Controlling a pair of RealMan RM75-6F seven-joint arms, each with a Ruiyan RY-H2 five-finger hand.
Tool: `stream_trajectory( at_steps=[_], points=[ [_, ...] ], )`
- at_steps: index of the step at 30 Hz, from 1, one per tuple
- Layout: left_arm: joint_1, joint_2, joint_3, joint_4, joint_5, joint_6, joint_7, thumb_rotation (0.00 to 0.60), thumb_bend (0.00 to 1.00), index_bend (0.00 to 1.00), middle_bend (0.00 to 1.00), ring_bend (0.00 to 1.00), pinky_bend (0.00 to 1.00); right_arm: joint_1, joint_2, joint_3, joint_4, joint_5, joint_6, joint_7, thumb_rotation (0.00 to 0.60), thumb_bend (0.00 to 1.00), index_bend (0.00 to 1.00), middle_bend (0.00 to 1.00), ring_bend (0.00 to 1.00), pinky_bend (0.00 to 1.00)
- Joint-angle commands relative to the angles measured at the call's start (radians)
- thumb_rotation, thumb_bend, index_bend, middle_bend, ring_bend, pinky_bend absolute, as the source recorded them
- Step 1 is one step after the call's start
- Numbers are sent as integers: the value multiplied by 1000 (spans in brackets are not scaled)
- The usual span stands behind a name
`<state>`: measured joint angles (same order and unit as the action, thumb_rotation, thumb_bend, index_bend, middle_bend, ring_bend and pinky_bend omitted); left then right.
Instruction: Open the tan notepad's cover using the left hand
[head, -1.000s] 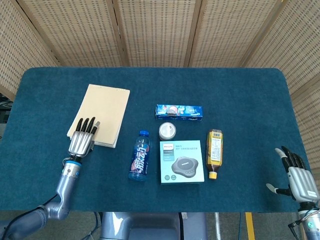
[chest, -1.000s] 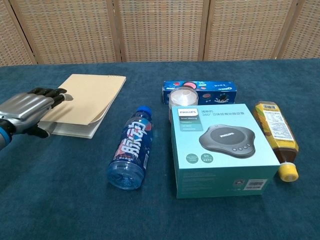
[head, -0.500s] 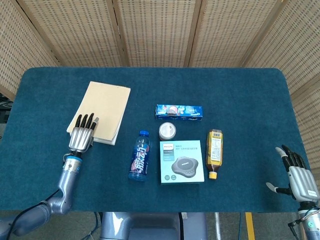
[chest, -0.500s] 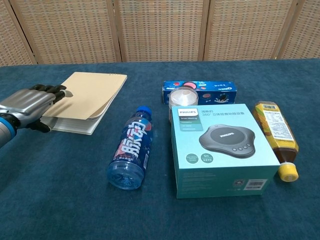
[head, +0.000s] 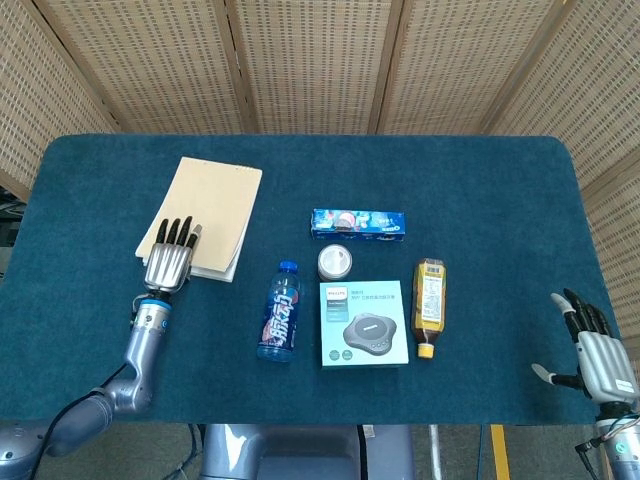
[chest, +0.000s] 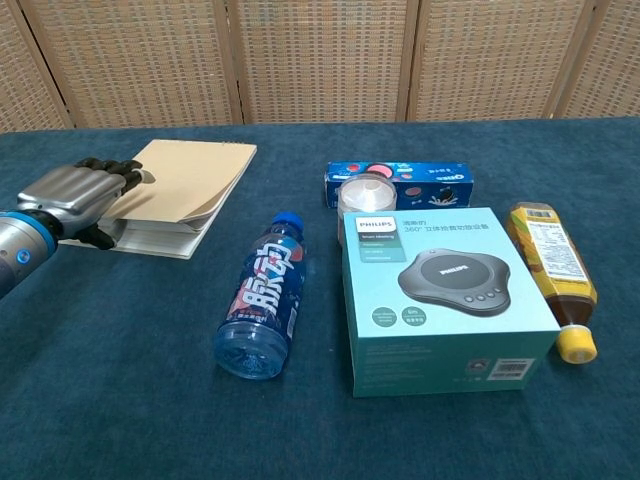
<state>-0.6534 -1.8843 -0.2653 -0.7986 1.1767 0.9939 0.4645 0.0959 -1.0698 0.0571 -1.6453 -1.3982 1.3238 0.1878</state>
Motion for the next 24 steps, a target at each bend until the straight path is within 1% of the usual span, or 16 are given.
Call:
stream_trajectory(
  at_steps=[1, 5, 11, 14, 16, 19, 24],
  points=[
    [-17, -14, -14, 27, -12, -9, -6, 600, 612, 22, 0, 0, 0, 0, 0, 1, -1, 2, 0, 1, 600, 53, 32, 0, 0, 0],
    [-31, -27, -28, 53, -18, 0, -18, 600, 612, 40, 0, 0, 0, 0, 0, 2, -2, 2, 1, 0, 600, 53, 32, 0, 0, 0],
    [-49, -41, -47, 83, -13, 43, -36, 600, 611, 68, 0, 0, 0, 0, -1, 4, -3, 2, 3, 1, 600, 53, 33, 0, 0, 0],
    [-57, -46, -52, 96, -12, 55, -37, 600, 617, 165, 0, 0, 0, 0, -2, 4, -3, 1, 5, 0, 600, 53, 32, 0, 0, 0],
    [-63, -49, -54, 106, -12, 58, -37, 600, 635, 281, 0, 0, 0, 0, -2, 5, -3, 2, 6, 1, 600, 53, 32, 0, 0, 0],
    [-74, -55, -60, 126, -12, 64, -38, 600, 656, 410, 0, 0, 0, -1, -2, 5, -4, 2, 7, 2, 600, 53, 32, 0, 0, 0],
    [-85, -64, -62, 159, -6, 78, -48, 600, 682, 556, 0, 0, 0, 0, -3, 7, -5, 3, 7, 5, 600, 53, 32, 0, 0, 0]
  ],
)
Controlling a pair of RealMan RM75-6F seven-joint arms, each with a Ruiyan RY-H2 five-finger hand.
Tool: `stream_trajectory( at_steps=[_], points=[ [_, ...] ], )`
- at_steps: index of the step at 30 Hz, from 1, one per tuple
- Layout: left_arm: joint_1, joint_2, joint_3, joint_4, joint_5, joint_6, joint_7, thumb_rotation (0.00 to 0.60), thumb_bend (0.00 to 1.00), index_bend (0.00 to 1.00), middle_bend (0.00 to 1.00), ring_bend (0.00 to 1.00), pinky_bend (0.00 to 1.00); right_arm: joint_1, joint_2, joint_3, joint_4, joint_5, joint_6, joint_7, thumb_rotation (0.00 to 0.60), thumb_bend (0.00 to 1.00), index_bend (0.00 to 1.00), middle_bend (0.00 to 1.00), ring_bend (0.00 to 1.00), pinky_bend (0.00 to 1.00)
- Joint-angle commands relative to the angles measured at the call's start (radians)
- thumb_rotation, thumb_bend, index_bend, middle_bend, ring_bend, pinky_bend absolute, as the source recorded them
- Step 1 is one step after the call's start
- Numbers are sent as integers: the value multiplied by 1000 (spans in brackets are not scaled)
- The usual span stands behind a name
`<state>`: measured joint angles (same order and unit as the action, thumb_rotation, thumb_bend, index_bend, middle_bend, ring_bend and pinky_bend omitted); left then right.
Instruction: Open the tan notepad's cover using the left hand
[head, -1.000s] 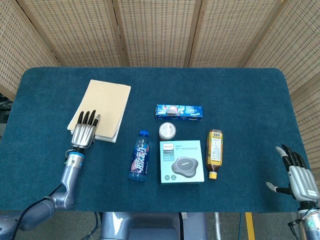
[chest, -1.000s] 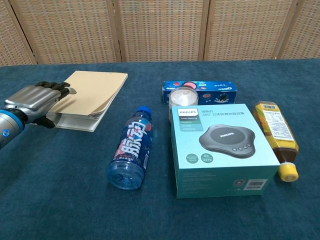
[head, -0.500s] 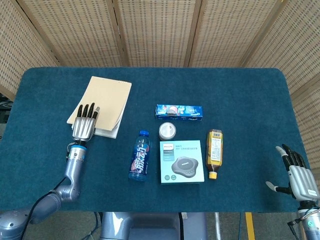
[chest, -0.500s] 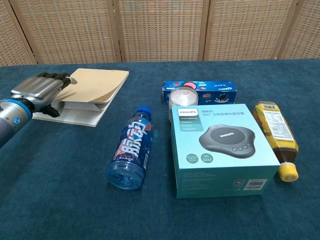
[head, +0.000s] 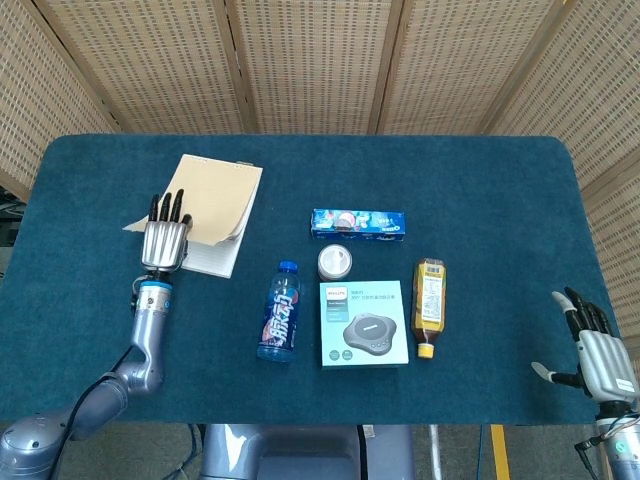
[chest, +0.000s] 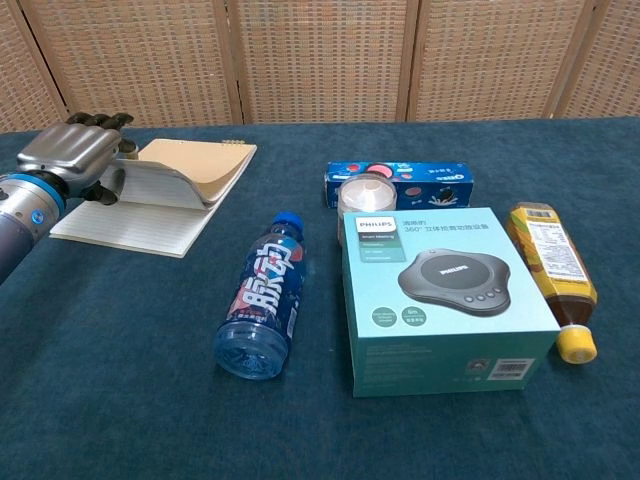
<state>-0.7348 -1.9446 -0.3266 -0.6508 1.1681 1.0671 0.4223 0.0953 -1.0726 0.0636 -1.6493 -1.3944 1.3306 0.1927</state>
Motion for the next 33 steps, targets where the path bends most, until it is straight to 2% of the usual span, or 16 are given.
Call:
stream_trajectory(
  at_steps=[1, 4, 9, 22, 33],
  points=[
    [-4, -5, -2, 17, 0, 4, -8, 600, 684, 584, 0, 0, 0, 0, 1, 0, -1, 0, 0, 0, 600, 53, 32, 0, 0, 0],
    [-5, -9, -2, 31, -1, 2, -21, 600, 694, 681, 0, 0, 0, 0, 1, 1, -1, 0, 1, 1, 600, 53, 32, 0, 0, 0],
    [-2, -13, 9, 47, 10, 13, -41, 600, 708, 752, 0, 0, 0, -1, 0, 2, 0, -2, 5, 5, 600, 53, 32, 0, 0, 0],
    [59, 14, 75, -15, 65, 83, -58, 600, 710, 785, 0, 0, 0, -2, -1, 5, -1, -1, 10, 9, 600, 53, 32, 0, 0, 0],
    [161, 88, 150, -187, 112, 176, -3, 600, 711, 796, 0, 0, 0, -4, -3, 6, -4, 0, 14, 8, 600, 53, 32, 0, 0, 0]
  ],
)
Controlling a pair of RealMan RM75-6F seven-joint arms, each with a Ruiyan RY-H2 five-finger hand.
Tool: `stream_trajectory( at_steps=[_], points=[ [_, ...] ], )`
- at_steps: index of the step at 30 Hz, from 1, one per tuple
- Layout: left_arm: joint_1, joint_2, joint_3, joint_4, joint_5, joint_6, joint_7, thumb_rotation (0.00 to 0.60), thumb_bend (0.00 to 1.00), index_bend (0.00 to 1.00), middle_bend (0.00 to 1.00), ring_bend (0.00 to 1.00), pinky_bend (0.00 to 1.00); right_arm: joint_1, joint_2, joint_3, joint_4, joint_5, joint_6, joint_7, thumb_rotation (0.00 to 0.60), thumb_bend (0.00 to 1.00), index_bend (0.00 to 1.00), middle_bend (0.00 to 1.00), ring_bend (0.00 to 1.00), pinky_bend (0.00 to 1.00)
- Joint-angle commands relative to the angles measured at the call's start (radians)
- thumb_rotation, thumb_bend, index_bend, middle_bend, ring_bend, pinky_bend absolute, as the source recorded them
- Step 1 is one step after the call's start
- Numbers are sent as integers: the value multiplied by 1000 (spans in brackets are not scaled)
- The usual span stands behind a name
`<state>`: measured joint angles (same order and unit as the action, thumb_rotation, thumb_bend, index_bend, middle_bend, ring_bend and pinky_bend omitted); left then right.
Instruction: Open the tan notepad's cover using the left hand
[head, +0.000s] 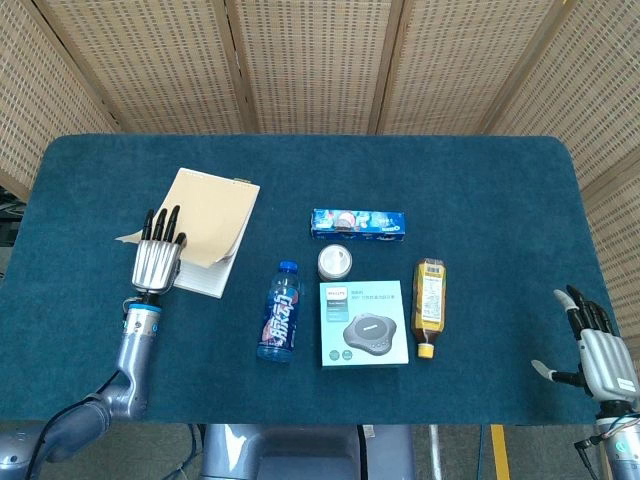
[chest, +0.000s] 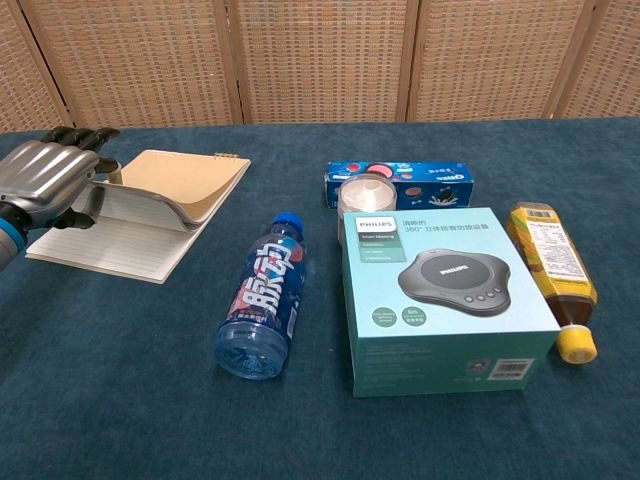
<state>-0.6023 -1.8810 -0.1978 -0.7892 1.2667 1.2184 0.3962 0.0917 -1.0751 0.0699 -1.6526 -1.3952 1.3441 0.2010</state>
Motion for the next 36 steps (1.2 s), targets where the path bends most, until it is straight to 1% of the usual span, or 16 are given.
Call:
stream_trajectory(
  at_steps=[1, 12, 16, 29, 36],
  points=[
    [36, 30, 27, -65, 16, 30, 28, 600, 711, 796, 0, 0, 0, 0, 0, 0, -1, 1, 0, 0, 600, 53, 32, 0, 0, 0],
    [137, 69, 96, -214, 35, 95, 74, 600, 712, 800, 0, 0, 0, 0, 1, 1, -3, 3, -2, -1, 600, 53, 32, 0, 0, 0],
    [183, 88, 132, -269, 57, 136, 89, 600, 712, 800, 0, 0, 0, -1, 2, 1, -5, 2, 0, -1, 600, 53, 32, 0, 0, 0],
    [265, 138, 199, -409, 123, 211, 146, 600, 717, 800, 0, 0, 0, -2, 2, 2, -8, 4, 1, -3, 600, 53, 32, 0, 0, 0],
    [310, 158, 238, -459, 171, 252, 144, 600, 718, 800, 0, 0, 0, -1, 2, 2, -9, 4, 0, -6, 600, 53, 32, 0, 0, 0]
  ],
)
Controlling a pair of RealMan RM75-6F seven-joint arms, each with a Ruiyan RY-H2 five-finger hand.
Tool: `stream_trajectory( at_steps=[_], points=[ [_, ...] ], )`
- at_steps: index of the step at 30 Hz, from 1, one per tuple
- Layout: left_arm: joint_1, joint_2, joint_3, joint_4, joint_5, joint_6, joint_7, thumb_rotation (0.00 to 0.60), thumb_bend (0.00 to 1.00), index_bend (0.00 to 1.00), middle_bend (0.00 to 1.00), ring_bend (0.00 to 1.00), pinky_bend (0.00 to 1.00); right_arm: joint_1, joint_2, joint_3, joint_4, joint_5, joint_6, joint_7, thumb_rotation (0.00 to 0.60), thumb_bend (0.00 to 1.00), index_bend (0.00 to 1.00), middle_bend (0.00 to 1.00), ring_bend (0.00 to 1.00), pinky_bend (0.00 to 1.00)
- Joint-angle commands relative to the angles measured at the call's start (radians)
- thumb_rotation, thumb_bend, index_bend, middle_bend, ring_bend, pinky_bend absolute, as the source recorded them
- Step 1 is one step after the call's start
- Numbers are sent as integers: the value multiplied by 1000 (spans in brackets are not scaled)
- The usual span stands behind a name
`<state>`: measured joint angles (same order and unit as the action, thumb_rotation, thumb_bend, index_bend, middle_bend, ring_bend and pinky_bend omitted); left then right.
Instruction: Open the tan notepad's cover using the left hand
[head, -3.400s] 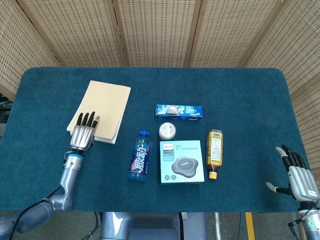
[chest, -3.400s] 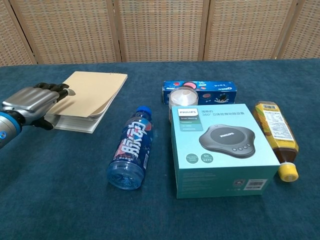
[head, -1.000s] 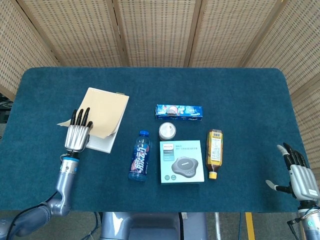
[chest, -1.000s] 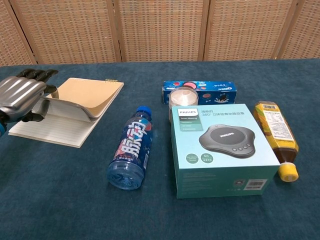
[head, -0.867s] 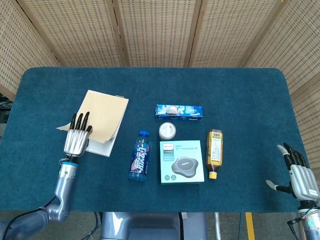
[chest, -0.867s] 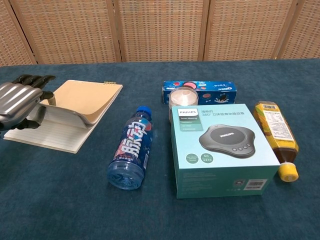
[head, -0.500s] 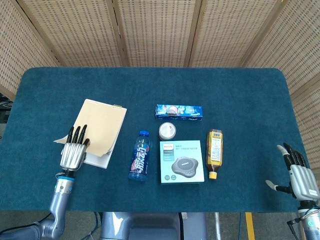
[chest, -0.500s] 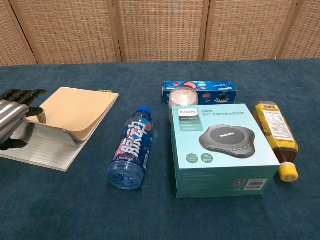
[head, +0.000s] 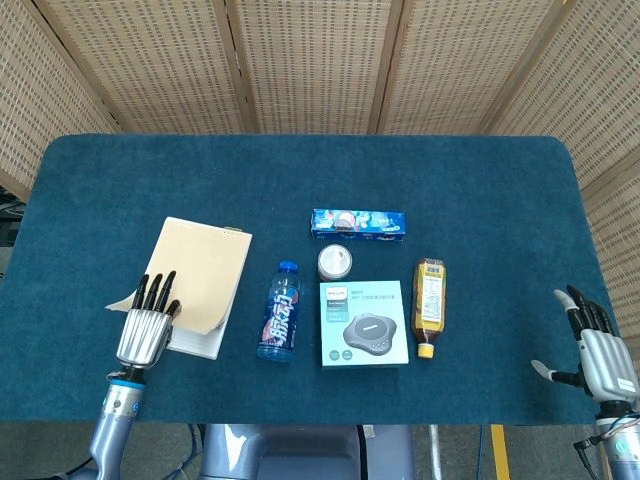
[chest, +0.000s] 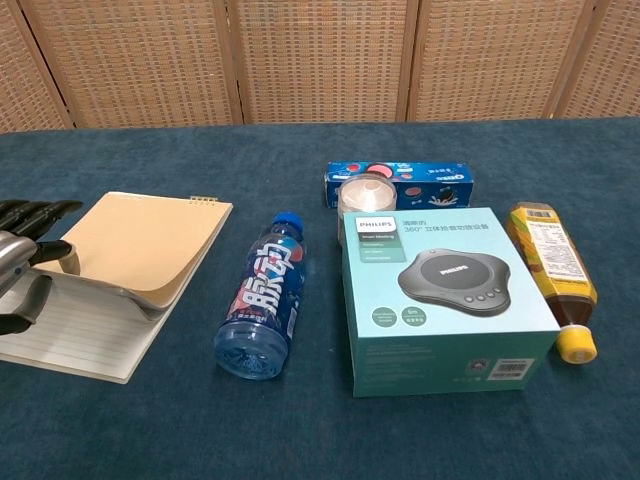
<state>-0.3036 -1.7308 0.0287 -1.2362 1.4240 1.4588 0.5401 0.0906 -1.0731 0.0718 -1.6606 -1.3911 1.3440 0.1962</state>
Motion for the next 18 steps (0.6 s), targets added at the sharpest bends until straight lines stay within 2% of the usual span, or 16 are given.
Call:
stream_trajectory(
  at_steps=[1, 18],
  points=[
    [18, 10, 18, -18, 22, 18, 0, 600, 719, 801, 0, 0, 0, 0, 0, 0, -1, 0, 0, -1, 600, 53, 32, 0, 0, 0],
    [132, 62, 110, -86, 134, 106, -30, 600, 721, 801, 0, 0, 0, 0, 1, -2, -6, -1, 0, -8, 600, 53, 32, 0, 0, 0]
  ],
)
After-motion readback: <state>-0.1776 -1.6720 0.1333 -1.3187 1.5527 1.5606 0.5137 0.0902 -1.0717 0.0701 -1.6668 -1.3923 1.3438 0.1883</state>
